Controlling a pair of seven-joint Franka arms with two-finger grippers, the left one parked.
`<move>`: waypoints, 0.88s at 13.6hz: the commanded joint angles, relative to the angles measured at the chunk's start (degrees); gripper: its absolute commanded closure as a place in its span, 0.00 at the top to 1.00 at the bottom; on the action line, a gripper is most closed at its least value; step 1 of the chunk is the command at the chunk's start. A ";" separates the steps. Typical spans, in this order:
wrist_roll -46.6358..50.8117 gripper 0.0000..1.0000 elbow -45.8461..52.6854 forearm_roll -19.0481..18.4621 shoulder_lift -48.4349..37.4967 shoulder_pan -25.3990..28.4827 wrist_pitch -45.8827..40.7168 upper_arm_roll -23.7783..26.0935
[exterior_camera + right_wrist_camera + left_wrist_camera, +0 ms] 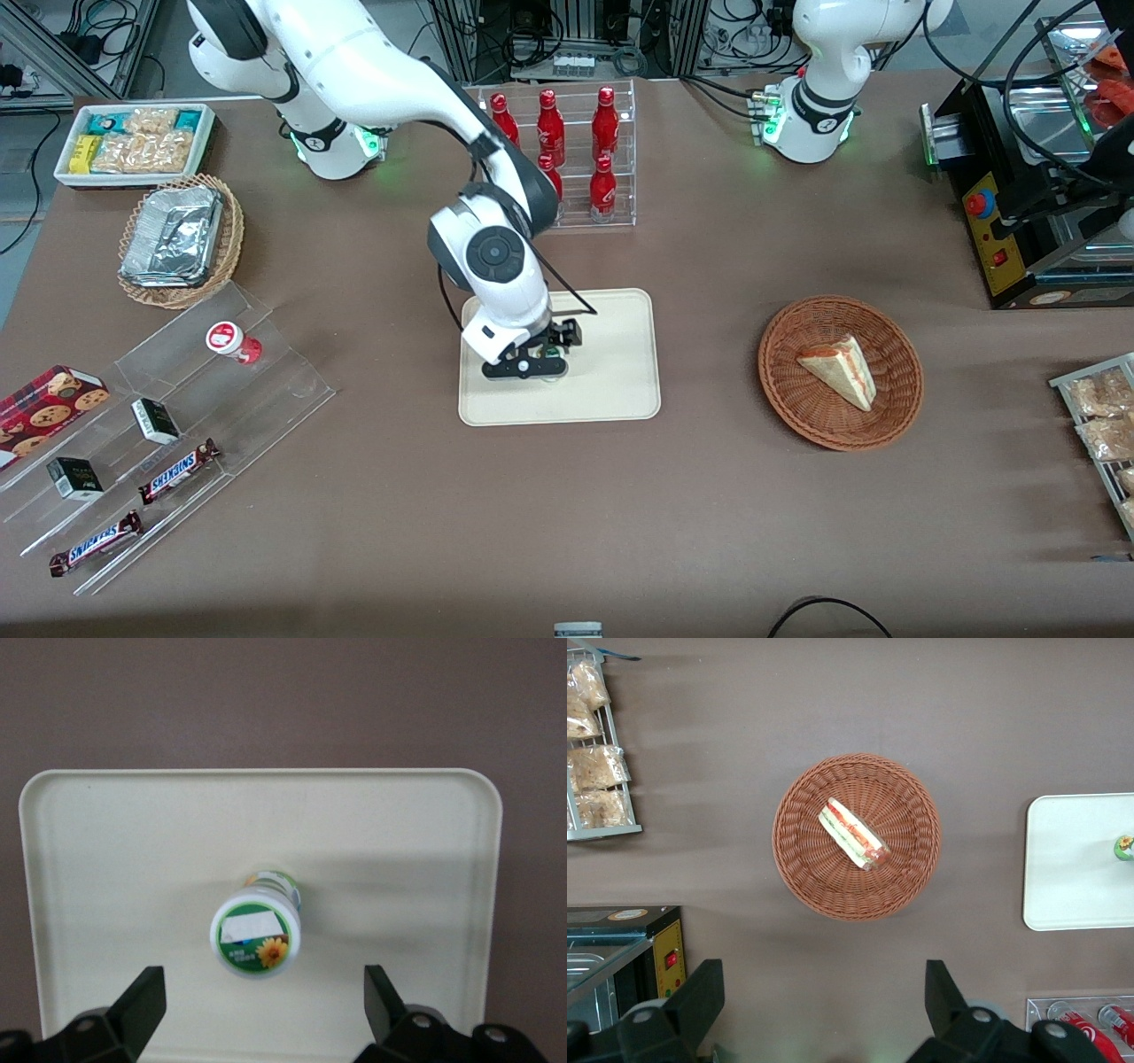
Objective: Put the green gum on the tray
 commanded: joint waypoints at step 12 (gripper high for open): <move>-29.91 0.99 -1.69 -3.29 -14.58 -19.66 -23.47 -0.02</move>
